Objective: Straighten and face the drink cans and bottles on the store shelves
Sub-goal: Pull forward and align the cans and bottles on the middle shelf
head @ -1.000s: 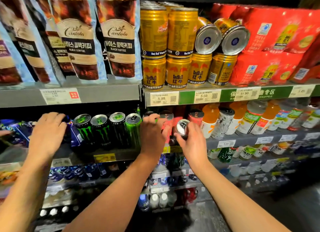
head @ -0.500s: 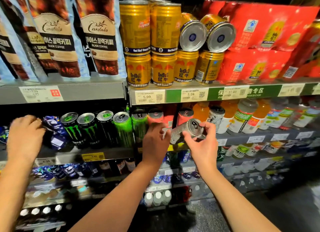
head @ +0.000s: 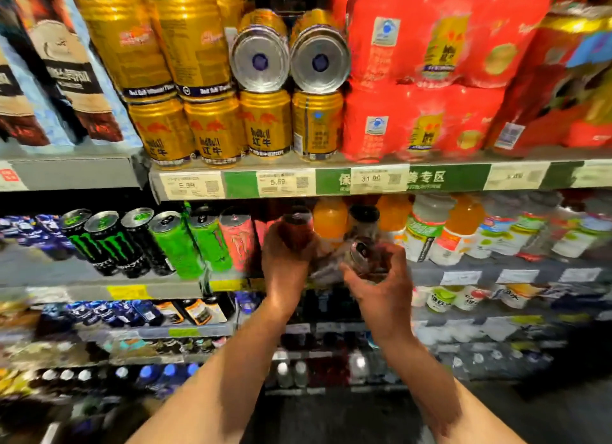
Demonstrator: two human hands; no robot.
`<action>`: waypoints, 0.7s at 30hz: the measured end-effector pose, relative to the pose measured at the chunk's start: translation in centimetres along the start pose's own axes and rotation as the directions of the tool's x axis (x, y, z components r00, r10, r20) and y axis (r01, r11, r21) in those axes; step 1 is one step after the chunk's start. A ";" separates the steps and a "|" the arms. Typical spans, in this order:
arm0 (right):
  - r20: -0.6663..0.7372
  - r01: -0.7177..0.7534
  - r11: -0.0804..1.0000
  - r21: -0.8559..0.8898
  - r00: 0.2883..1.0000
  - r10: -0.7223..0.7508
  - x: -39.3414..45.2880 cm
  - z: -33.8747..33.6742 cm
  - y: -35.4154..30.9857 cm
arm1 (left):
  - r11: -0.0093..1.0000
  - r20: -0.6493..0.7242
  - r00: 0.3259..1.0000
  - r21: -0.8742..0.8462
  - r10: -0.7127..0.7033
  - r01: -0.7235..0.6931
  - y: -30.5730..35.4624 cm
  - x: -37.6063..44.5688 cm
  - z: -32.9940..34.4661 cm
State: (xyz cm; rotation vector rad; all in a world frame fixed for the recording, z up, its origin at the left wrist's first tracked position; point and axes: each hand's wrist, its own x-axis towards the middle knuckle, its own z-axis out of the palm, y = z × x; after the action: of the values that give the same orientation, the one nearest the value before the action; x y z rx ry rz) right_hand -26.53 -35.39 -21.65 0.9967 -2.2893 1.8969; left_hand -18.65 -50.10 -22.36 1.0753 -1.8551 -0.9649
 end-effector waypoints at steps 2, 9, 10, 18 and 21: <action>0.027 0.021 0.999 0.026 0.999 -0.021 0.3 -0.5 0.6 | 0.996 -0.069 0.998 -0.087 -0.007 0.001 0.5 -0.1 0.5; 0.085 0.050 0.993 0.103 0.995 -0.059 0.7 -0.7 0.4 | 0.996 -0.206 0.978 -0.084 -0.023 0.006 0.2 -1.0 0.4; 0.100 0.046 0.994 0.102 0.993 -0.057 0.7 -0.5 0.4 | 0.996 -0.214 0.976 -0.092 -0.039 0.019 0.2 -1.1 0.0; 0.158 0.052 0.998 0.024 0.986 -0.055 0.5 2.7 -0.3 | 0.996 -0.255 0.965 -0.044 0.062 -0.075 0.1 -1.2 -2.3; 0.166 0.073 0.997 -0.024 0.984 -0.068 0.6 4.2 -0.8 | 0.991 -0.304 0.952 -0.133 -0.043 0.002 0.2 -1.5 -2.7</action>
State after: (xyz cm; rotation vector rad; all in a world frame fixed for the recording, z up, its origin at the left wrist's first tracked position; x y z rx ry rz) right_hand -25.03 -39.40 -21.80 1.2581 -2.3243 1.8112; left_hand -15.88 -49.31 -21.41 1.0997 -1.5087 -0.8652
